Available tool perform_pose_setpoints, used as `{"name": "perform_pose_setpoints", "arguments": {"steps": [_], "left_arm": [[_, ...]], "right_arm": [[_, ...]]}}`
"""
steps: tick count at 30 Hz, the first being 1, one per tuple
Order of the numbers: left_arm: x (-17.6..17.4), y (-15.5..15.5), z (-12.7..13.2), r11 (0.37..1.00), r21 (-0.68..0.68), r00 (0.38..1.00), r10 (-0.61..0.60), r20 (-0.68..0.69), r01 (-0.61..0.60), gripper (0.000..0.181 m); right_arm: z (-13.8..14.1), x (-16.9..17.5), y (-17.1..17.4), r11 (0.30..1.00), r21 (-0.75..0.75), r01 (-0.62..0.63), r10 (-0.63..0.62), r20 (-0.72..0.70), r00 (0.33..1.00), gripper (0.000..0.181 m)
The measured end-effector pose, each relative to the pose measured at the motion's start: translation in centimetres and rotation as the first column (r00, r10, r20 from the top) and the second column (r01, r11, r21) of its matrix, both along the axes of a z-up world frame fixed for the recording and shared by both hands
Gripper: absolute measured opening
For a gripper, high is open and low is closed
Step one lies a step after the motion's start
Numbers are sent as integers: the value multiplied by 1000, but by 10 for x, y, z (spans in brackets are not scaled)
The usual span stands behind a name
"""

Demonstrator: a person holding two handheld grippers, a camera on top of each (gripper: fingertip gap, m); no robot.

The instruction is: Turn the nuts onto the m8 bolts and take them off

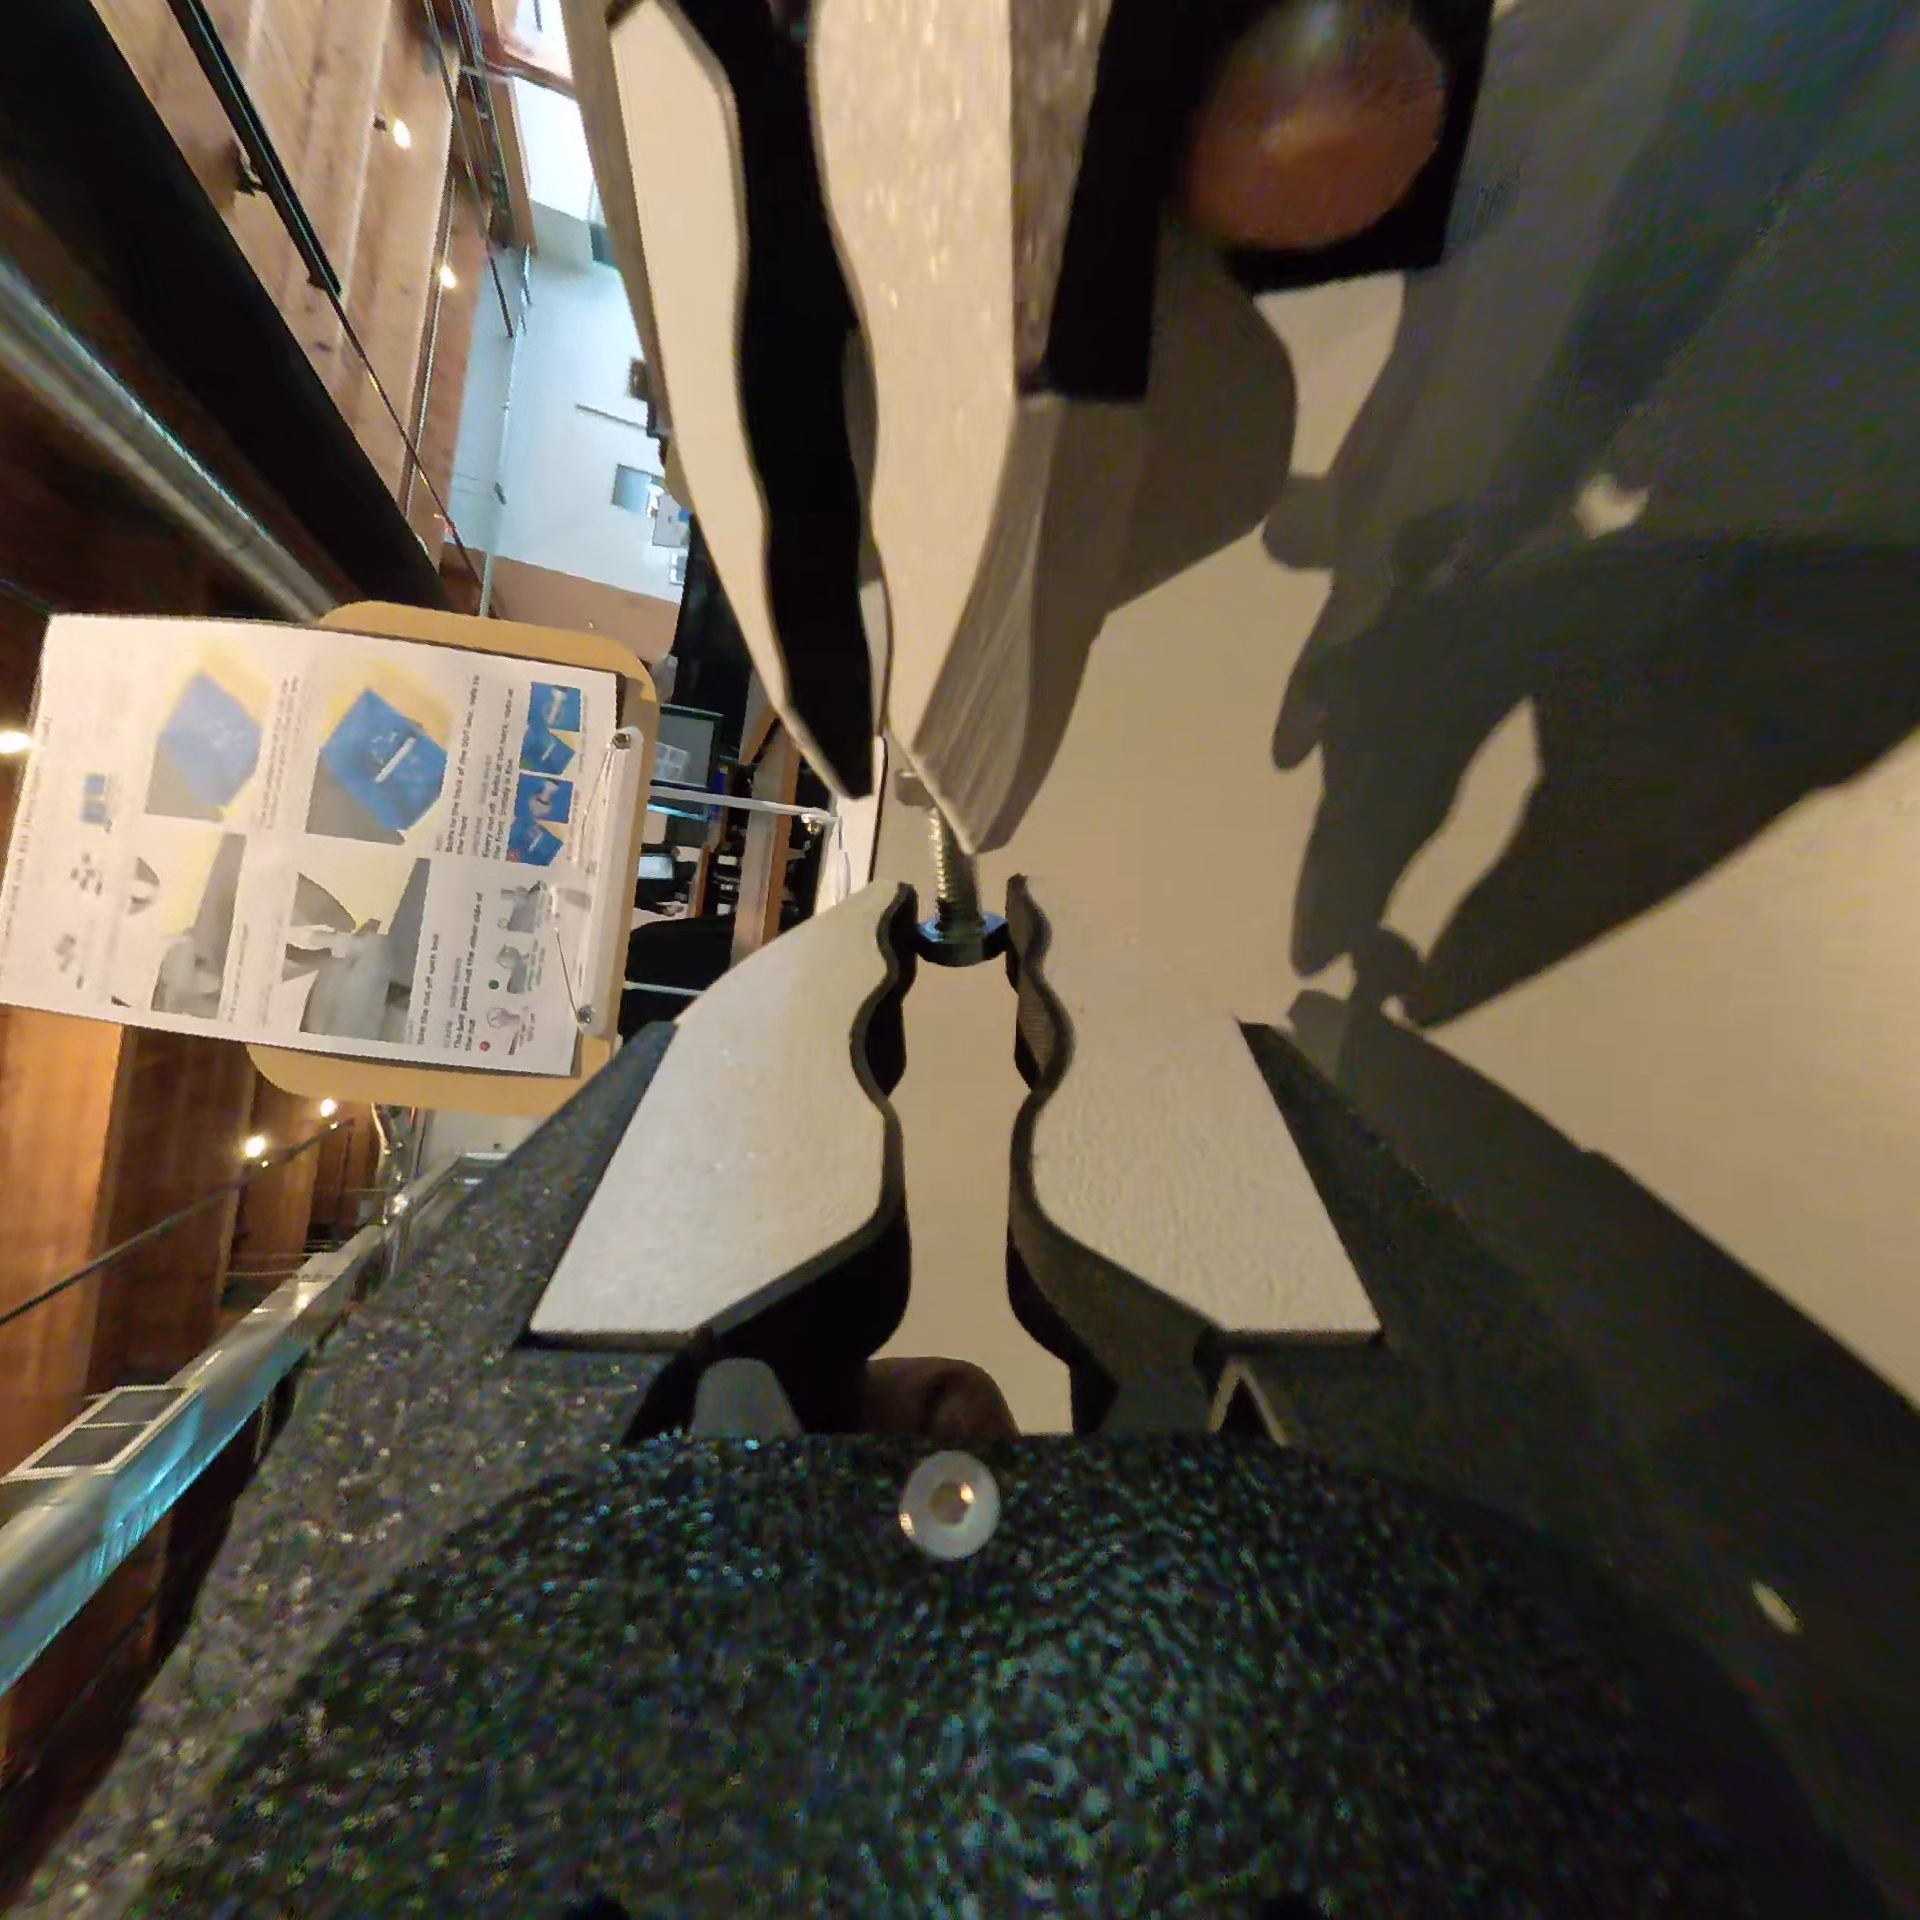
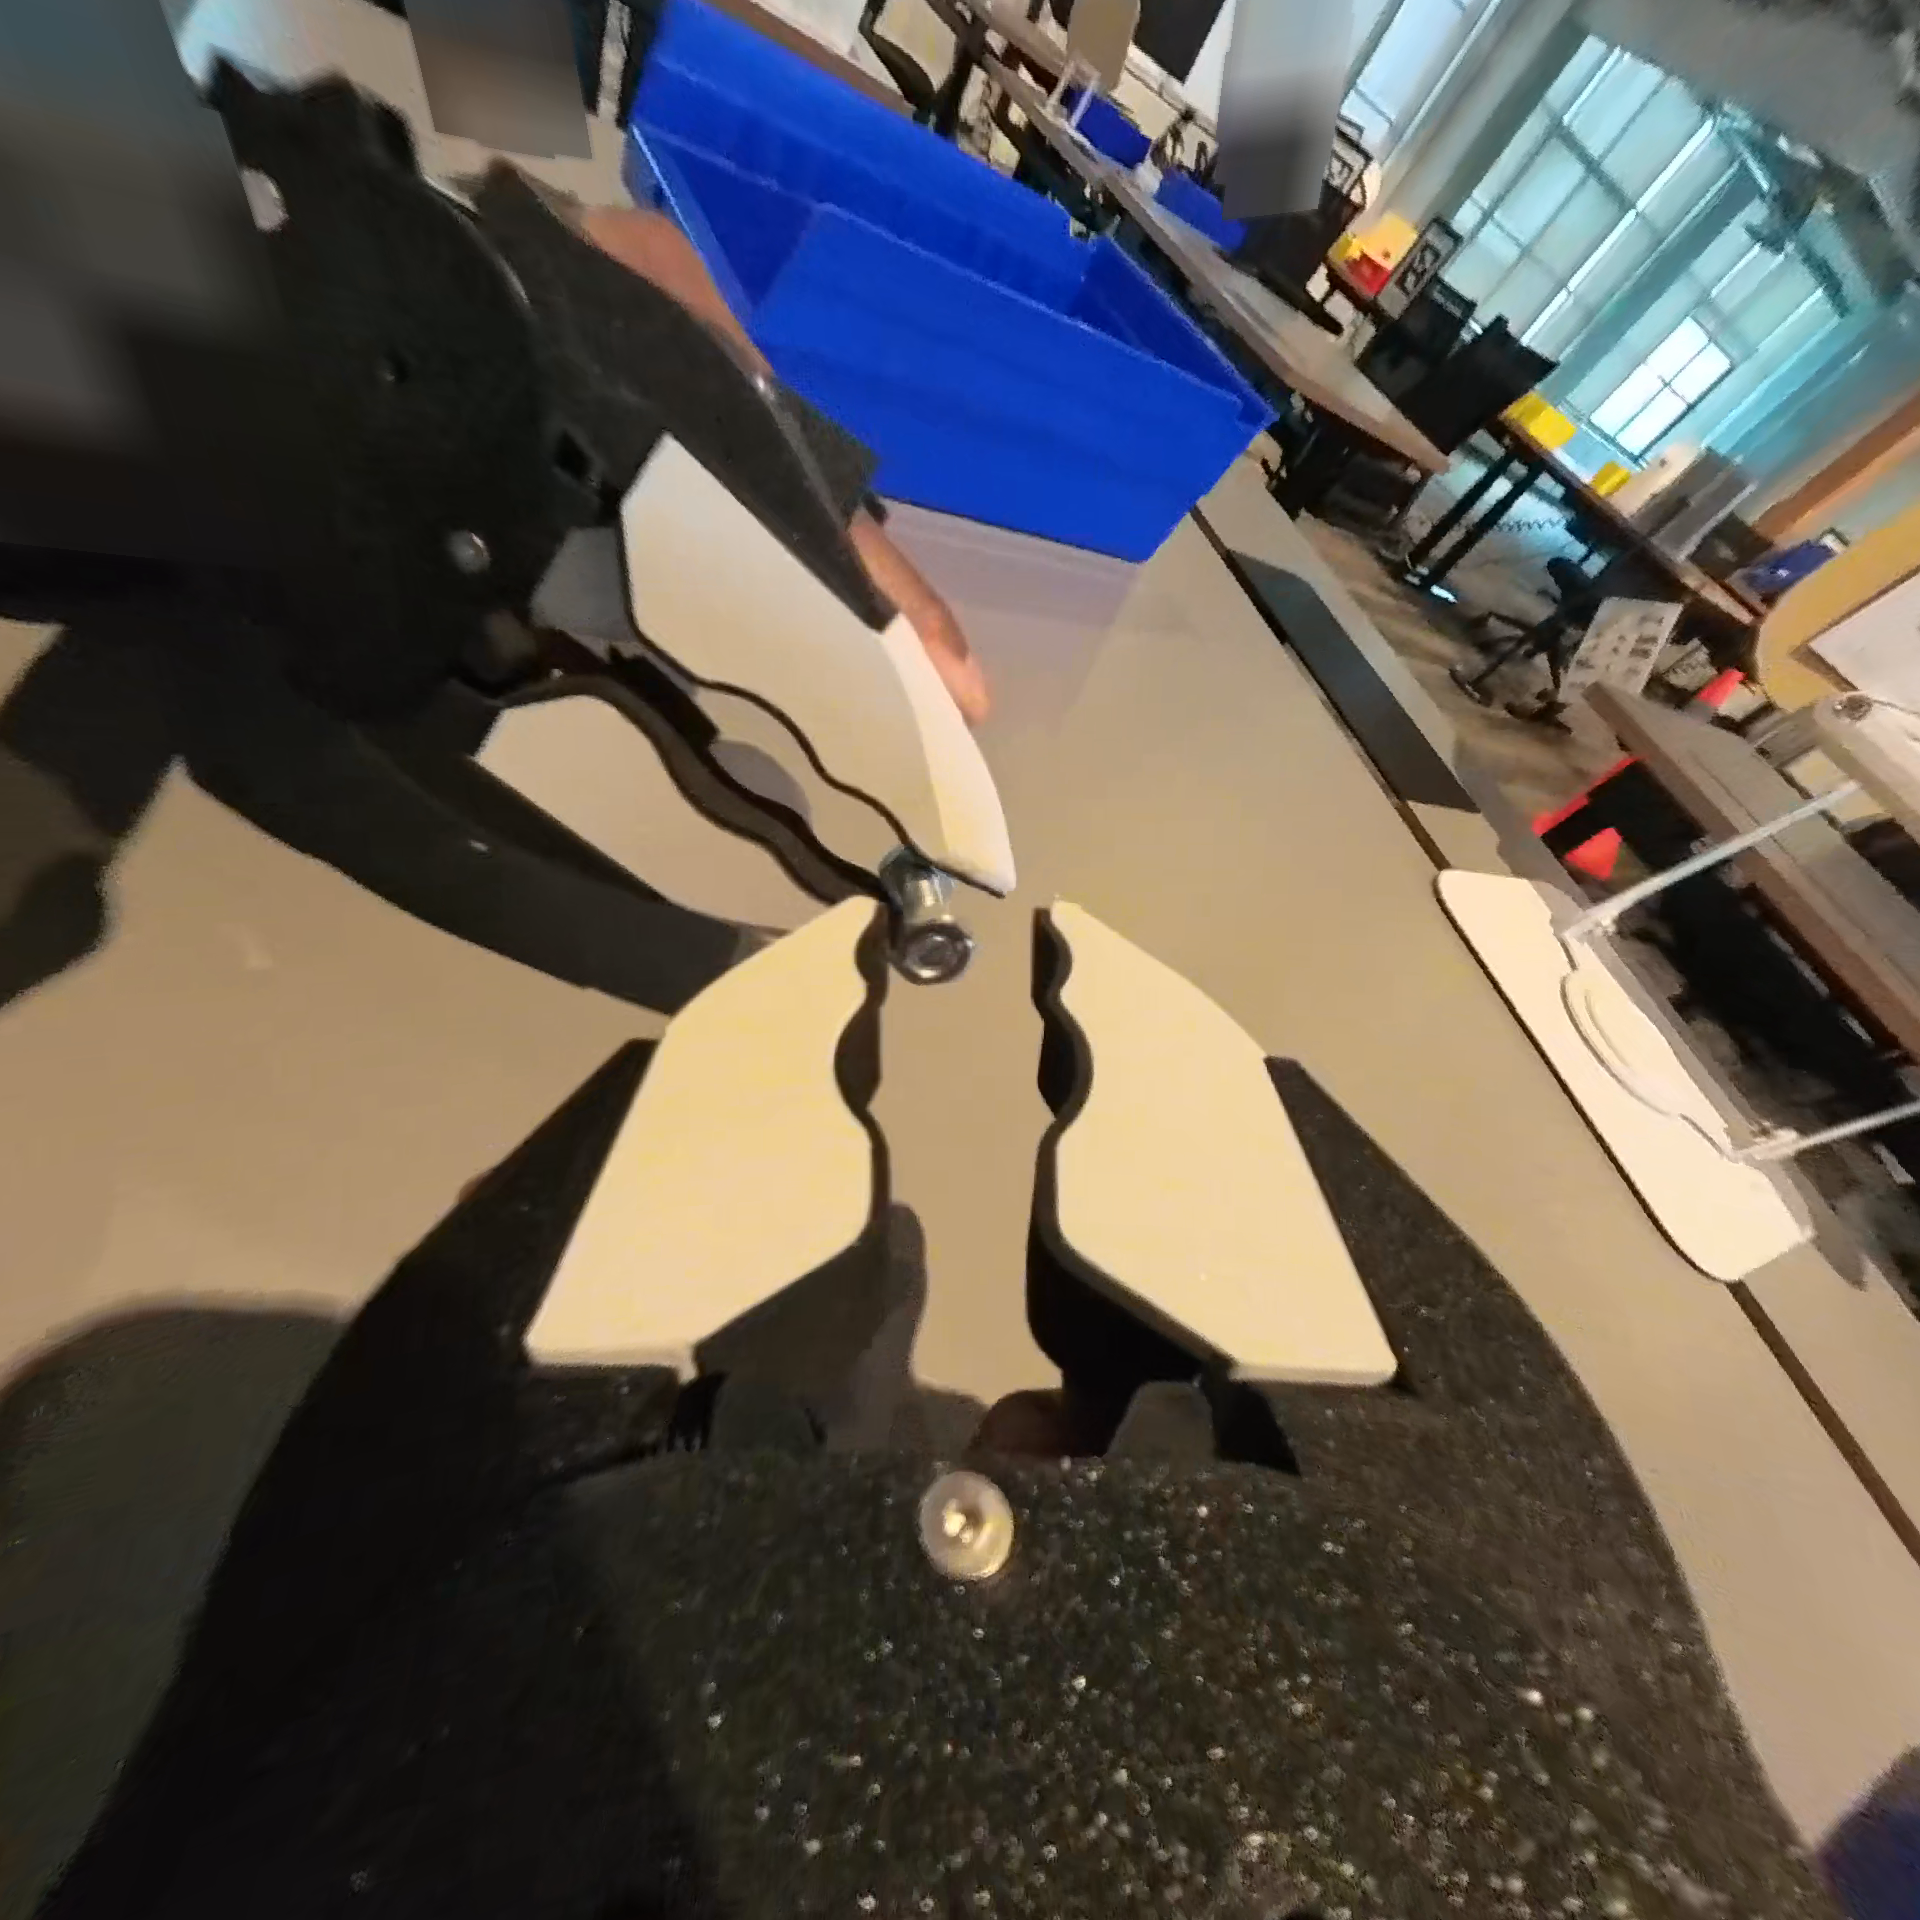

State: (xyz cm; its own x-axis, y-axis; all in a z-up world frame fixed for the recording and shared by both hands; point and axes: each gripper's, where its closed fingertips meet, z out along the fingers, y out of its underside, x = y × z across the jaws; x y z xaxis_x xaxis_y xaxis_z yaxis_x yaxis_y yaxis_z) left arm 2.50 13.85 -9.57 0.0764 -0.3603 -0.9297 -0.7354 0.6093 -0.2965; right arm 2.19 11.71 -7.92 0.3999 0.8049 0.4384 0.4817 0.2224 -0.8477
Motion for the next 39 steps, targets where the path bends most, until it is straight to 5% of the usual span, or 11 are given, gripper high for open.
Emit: {"name": "perform_pose_setpoints", "arguments": {"steps": [6,11,14,21,26,28,33,36,39], "left_arm": [[1,-4,-4,994,-101,999,-25,30,28,16],[1,-7,-10,973,-226,998,-24,61,38,16],[-1,-3,-7,978,-207,998,-3,69,18,16],[-1,-2,-1,994,-105,999,-8,48,13,16],[3,-9,1,997,-57,998,-54,35,56,16],[5,-13,0,994,-70,996,-77,37,79,16],[8,-22,-6,967,-218,990,-119,74,132,16],[6,-26,-7,927,-345,986,-112,124,149,16],[5,-20,-3,931,-344,985,-76,154,126,16]], "right_arm": [[-8,-1,-2,971,236,-50,5,188,982,15],[-12,2,1,821,548,-160,-96,410,907,15],[-7,-1,-2,850,509,-137,-54,343,938,36],[7,3,-4,994,103,-37,36,13,999,37],[-6,4,-5,999,-18,-41,41,31,999,31],[-10,3,-8,998,14,-69,68,77,995,16],[-10,3,-15,949,273,-158,91,244,965,16],[-12,8,-8,860,472,-191,-28,419,907,16],[-8,4,-9,869,460,-182,-13,388,922,35]]}}
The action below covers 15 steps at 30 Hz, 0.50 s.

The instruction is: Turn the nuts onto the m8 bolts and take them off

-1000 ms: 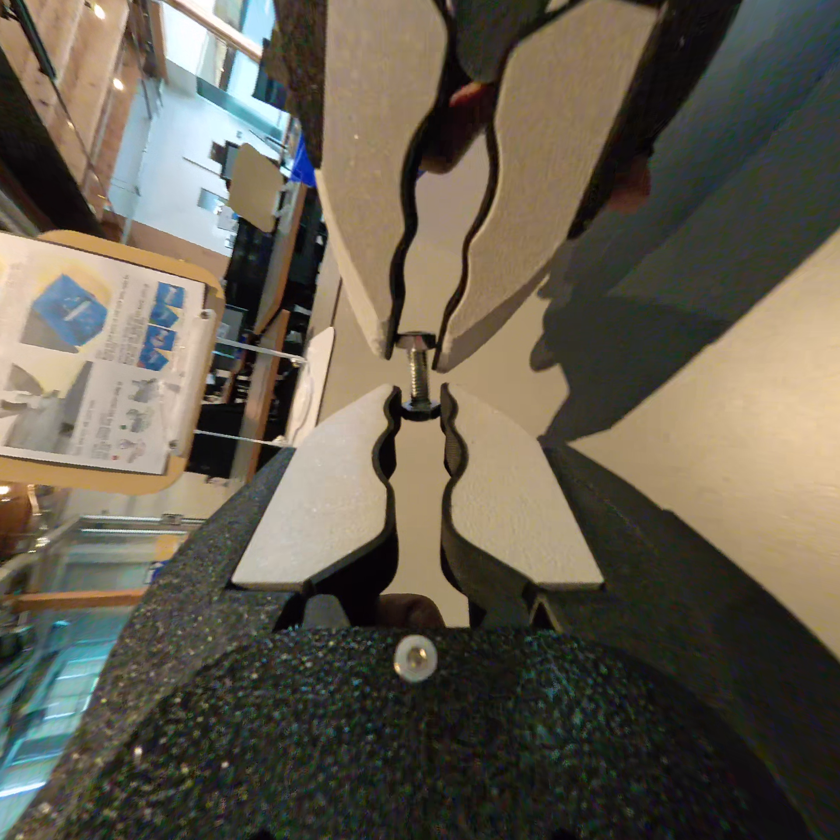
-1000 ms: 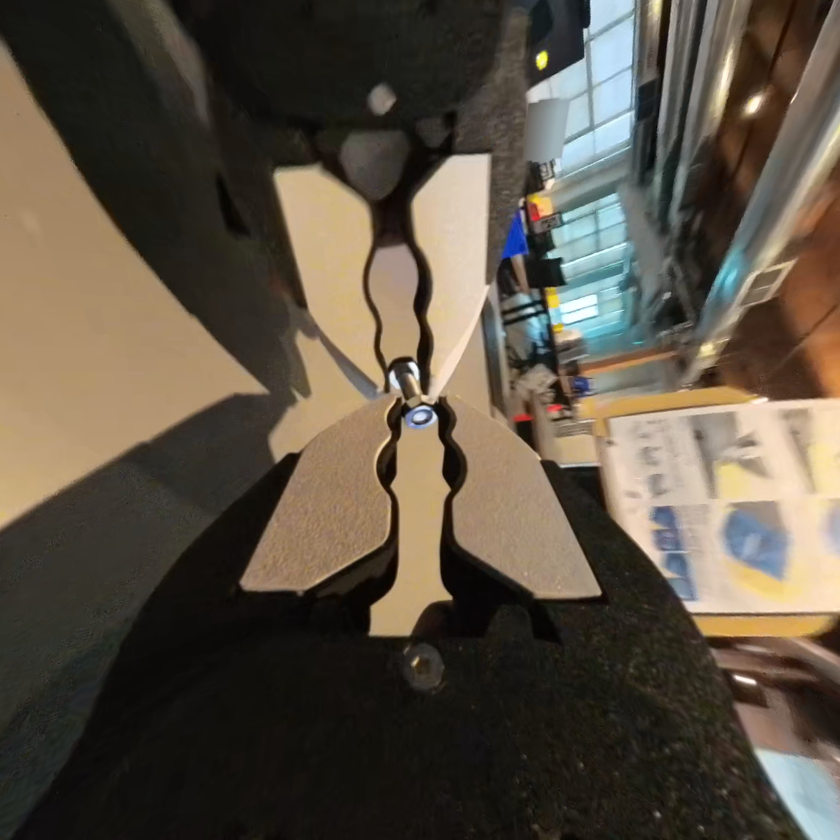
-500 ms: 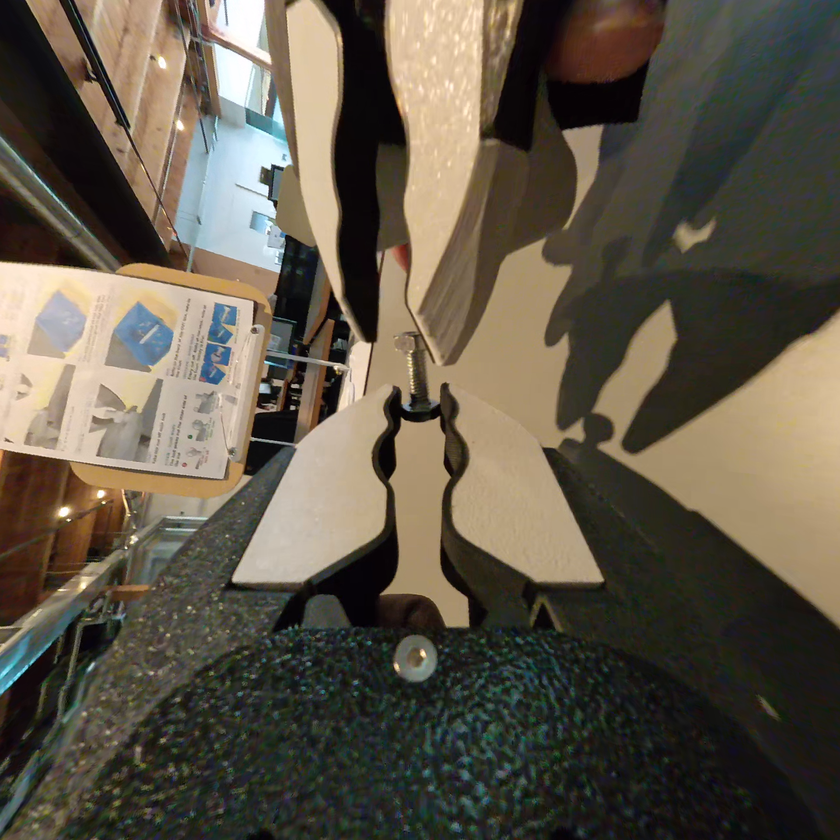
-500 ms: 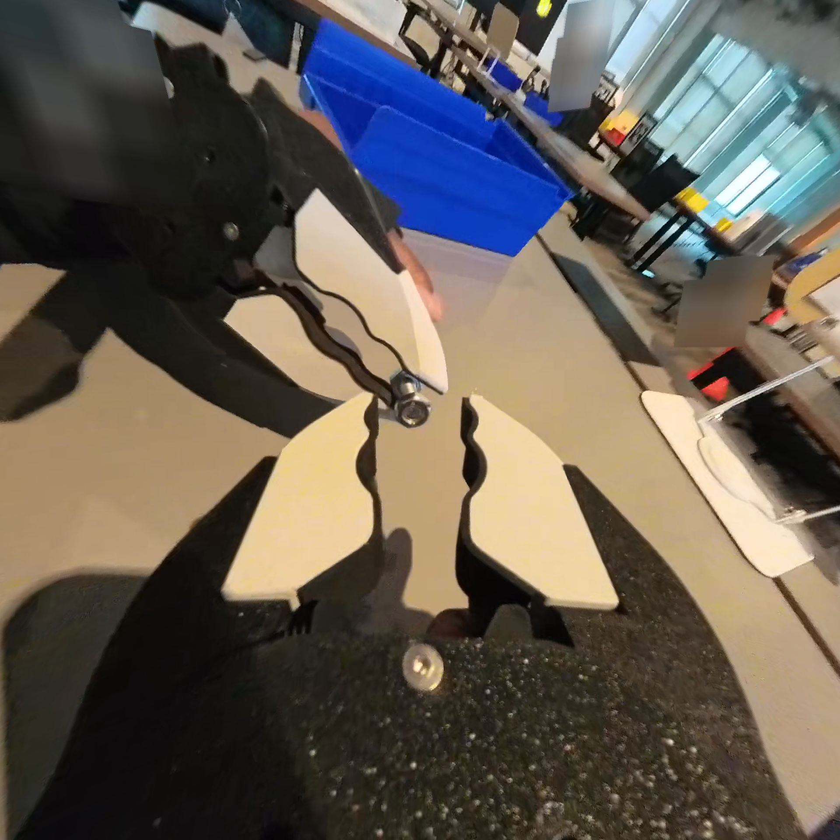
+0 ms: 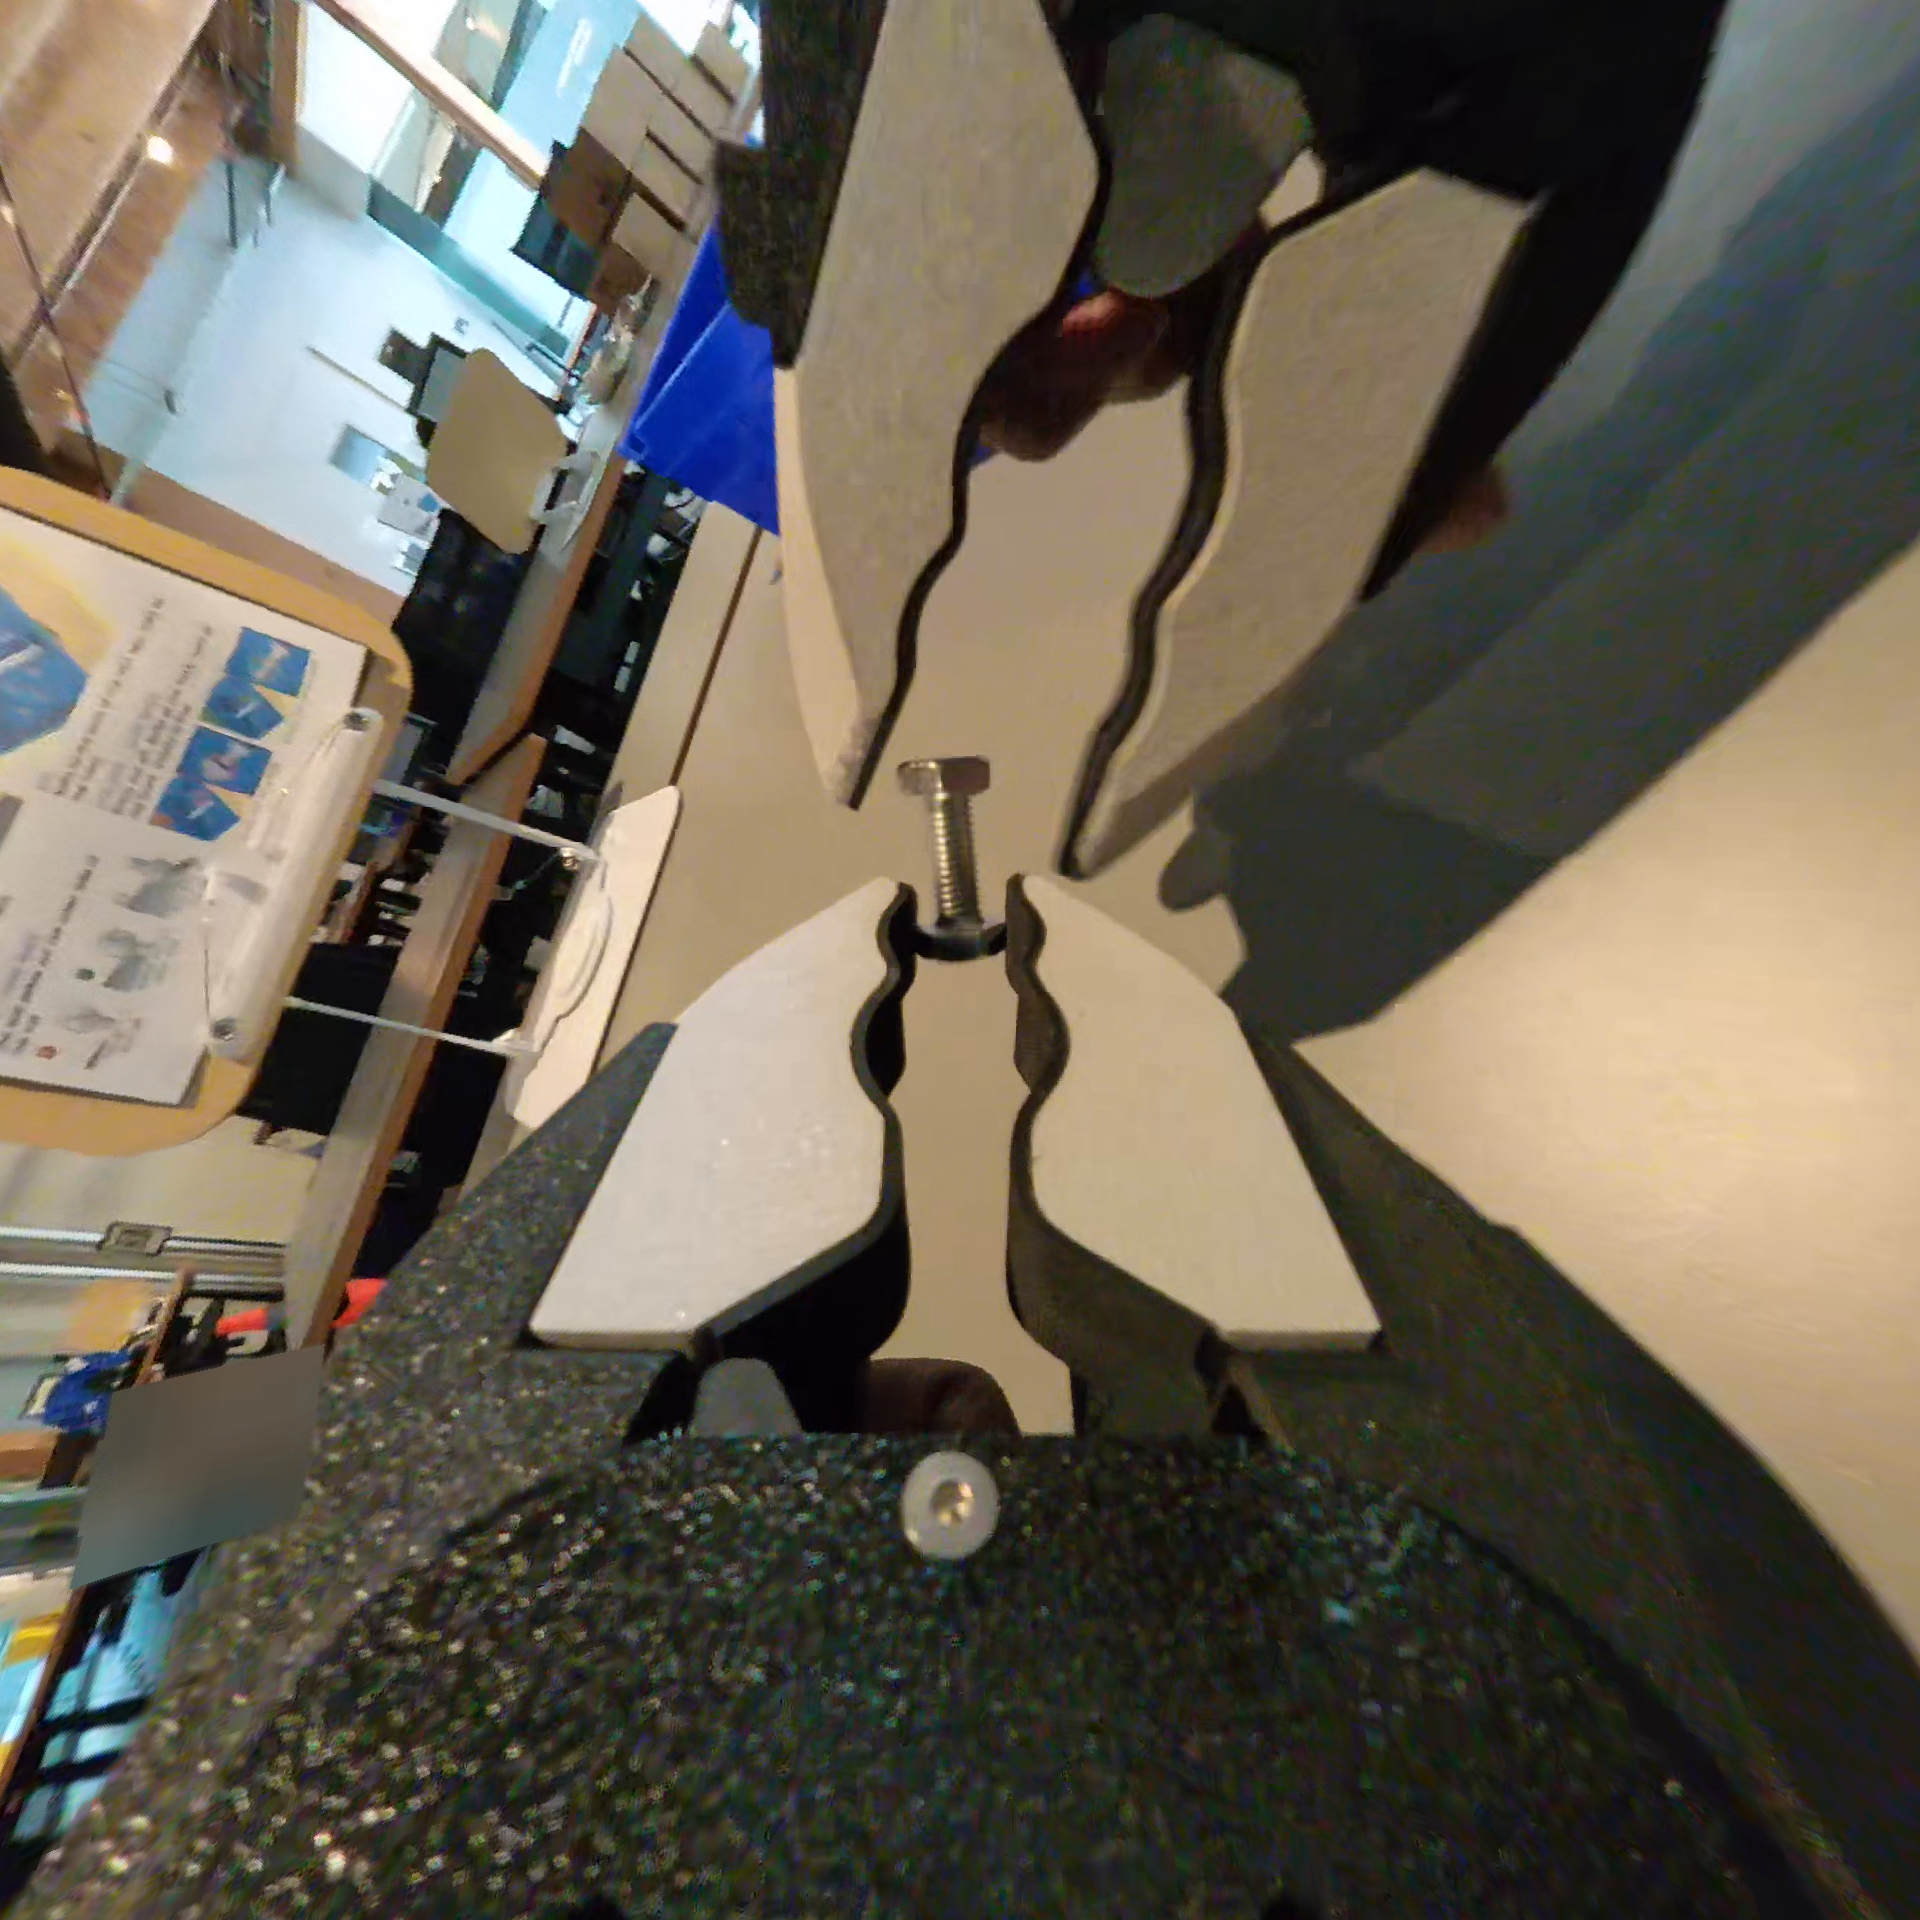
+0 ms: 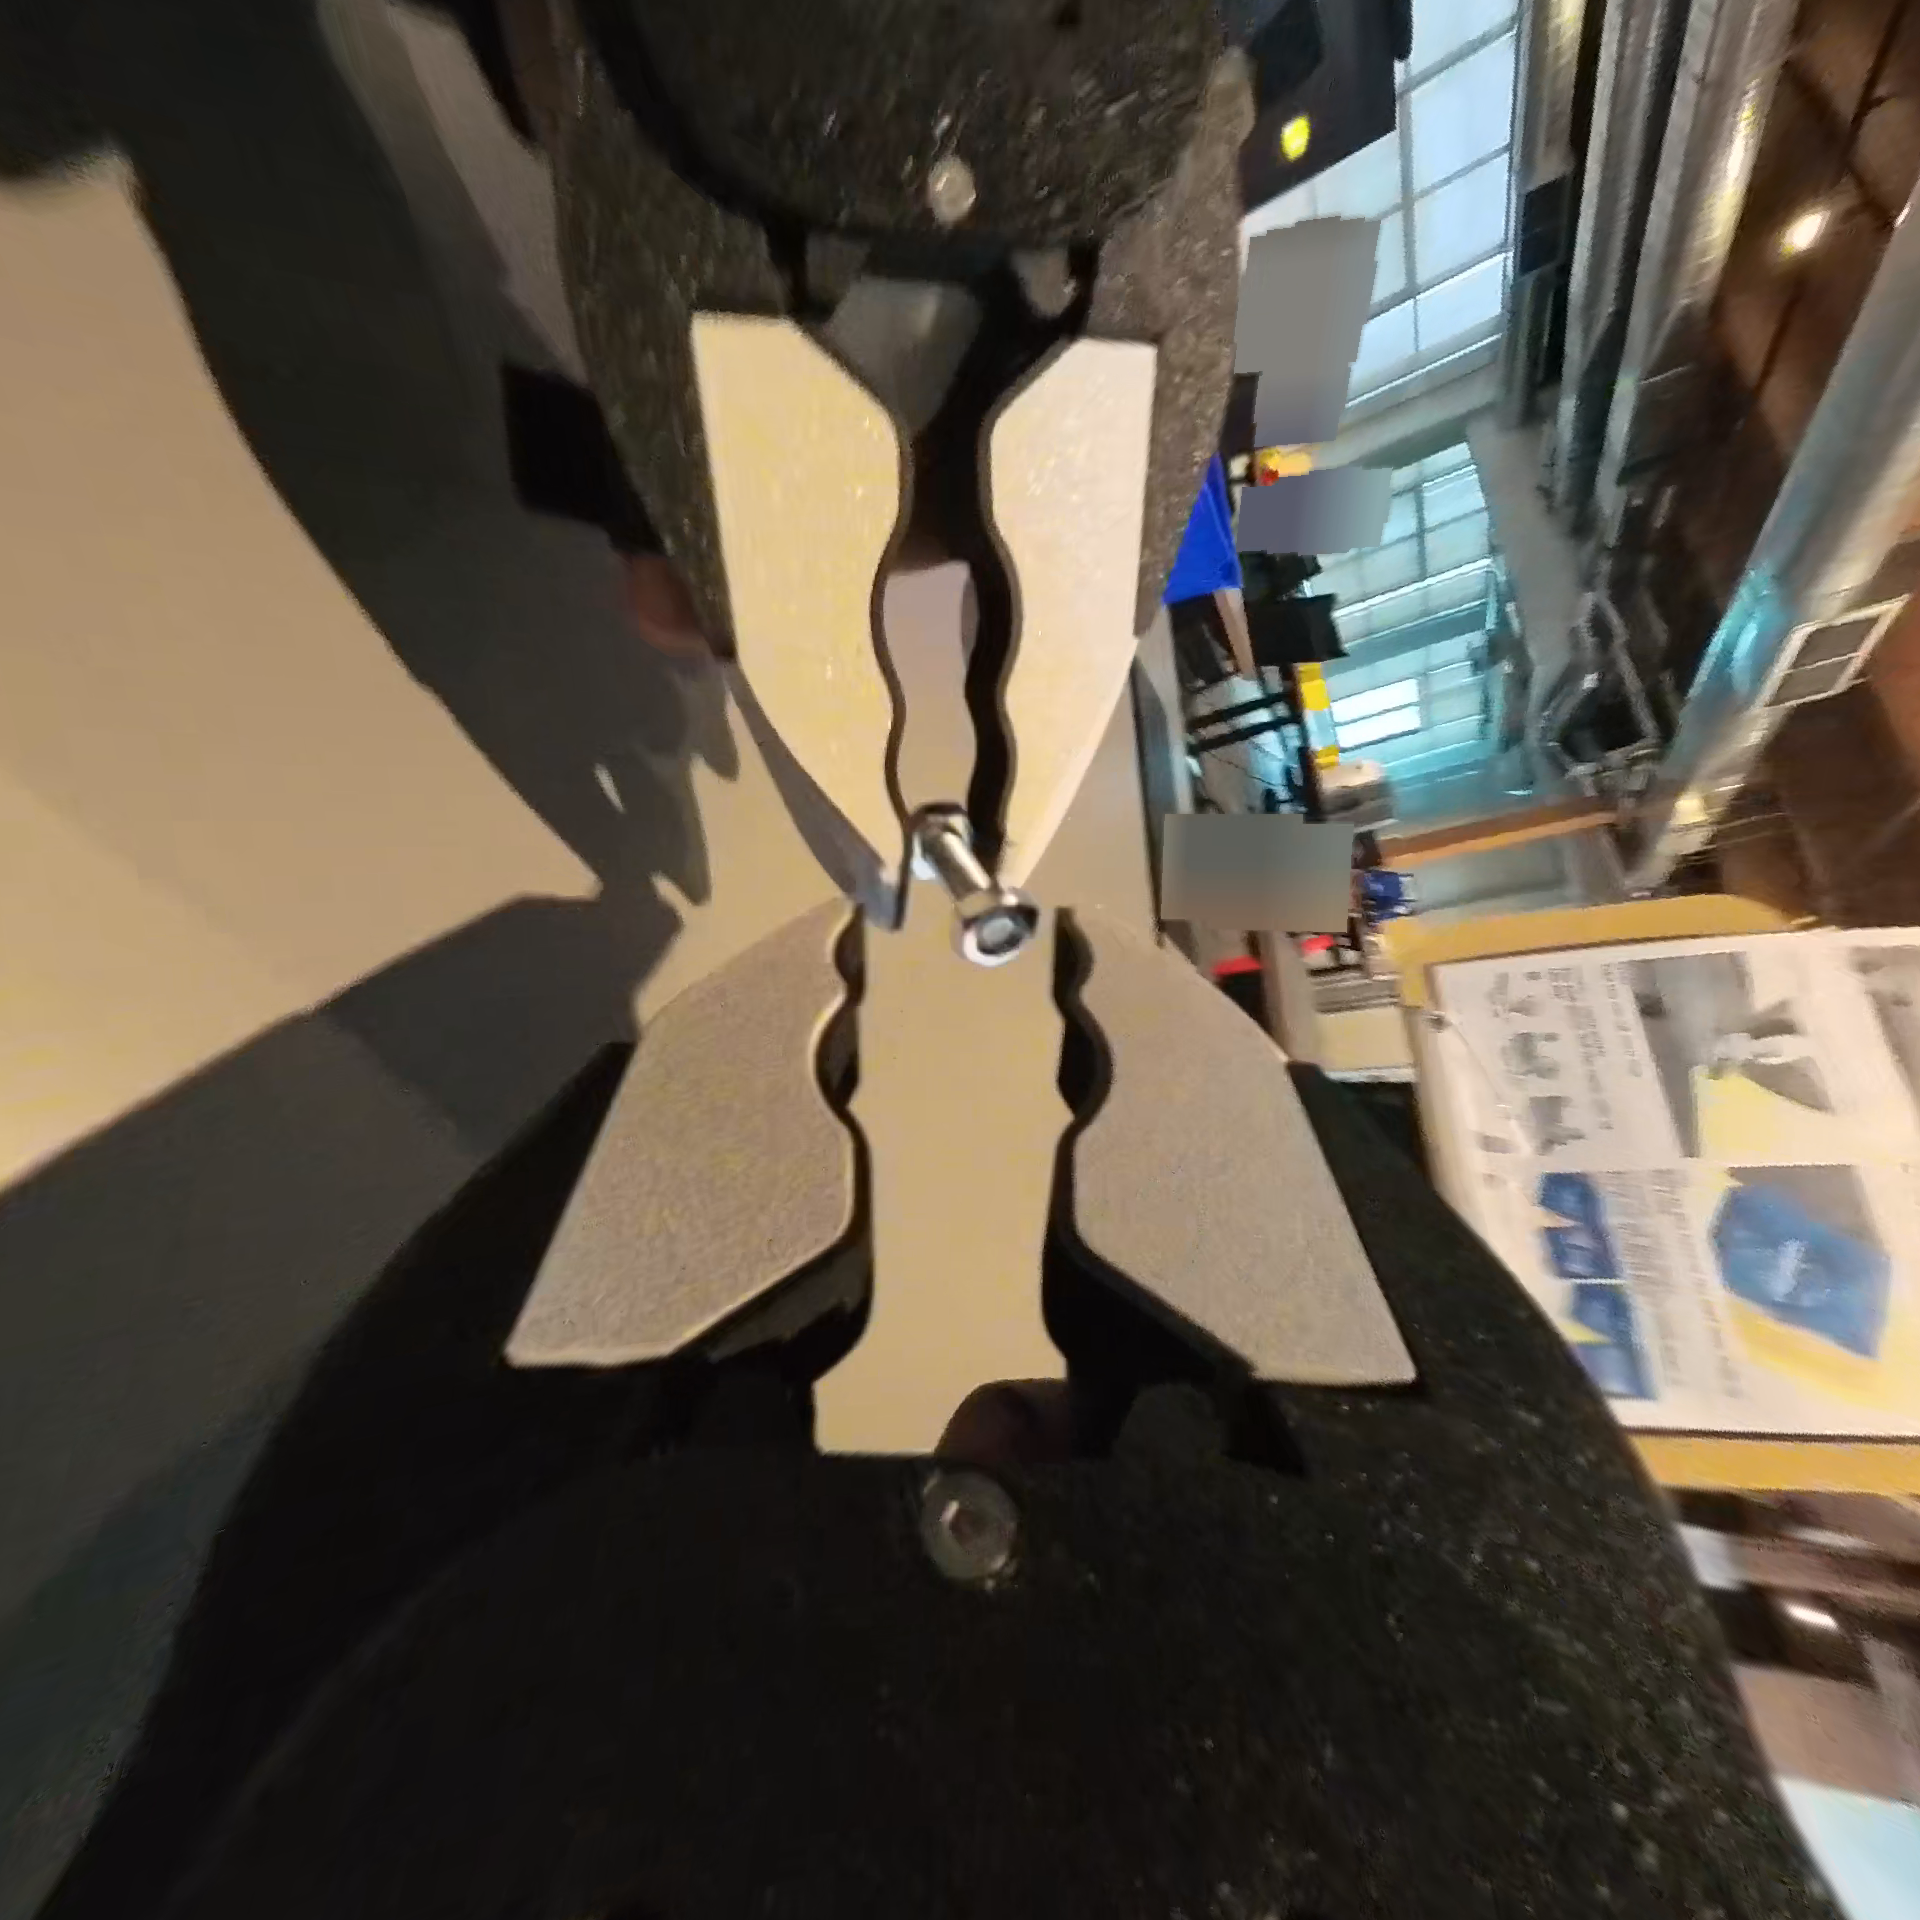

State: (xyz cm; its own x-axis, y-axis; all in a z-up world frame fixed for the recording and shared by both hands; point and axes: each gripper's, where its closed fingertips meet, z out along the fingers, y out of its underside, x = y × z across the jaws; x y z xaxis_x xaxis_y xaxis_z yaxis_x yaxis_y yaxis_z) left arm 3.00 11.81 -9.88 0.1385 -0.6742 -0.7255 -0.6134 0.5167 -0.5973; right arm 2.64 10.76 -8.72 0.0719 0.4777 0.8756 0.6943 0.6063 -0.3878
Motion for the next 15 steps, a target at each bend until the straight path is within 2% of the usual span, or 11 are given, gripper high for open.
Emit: {"name": "perform_pose_setpoints", "arguments": {"steps": [2,4,8,12,15], "left_arm": [[-2,6,0,998,51,999,34,-16,-33,16],[-4,11,0,989,136,996,69,-48,-62,16],[-3,12,4,957,286,994,78,-82,-52,16],[-1,8,10,936,351,995,63,-75,-33,16],[-1,8,8,934,356,994,59,-89,-24,16]], "right_arm": [[2,-3,-5,993,-117,-30,19,-96,995,43],[2,-3,-7,964,-260,-53,4,-185,983,43],[6,0,-3,862,-500,-78,-99,-318,943,34],[5,3,-2,815,-575,-71,-148,-326,934,19],[2,3,-2,831,-553,-55,-137,-300,944,15]]}}
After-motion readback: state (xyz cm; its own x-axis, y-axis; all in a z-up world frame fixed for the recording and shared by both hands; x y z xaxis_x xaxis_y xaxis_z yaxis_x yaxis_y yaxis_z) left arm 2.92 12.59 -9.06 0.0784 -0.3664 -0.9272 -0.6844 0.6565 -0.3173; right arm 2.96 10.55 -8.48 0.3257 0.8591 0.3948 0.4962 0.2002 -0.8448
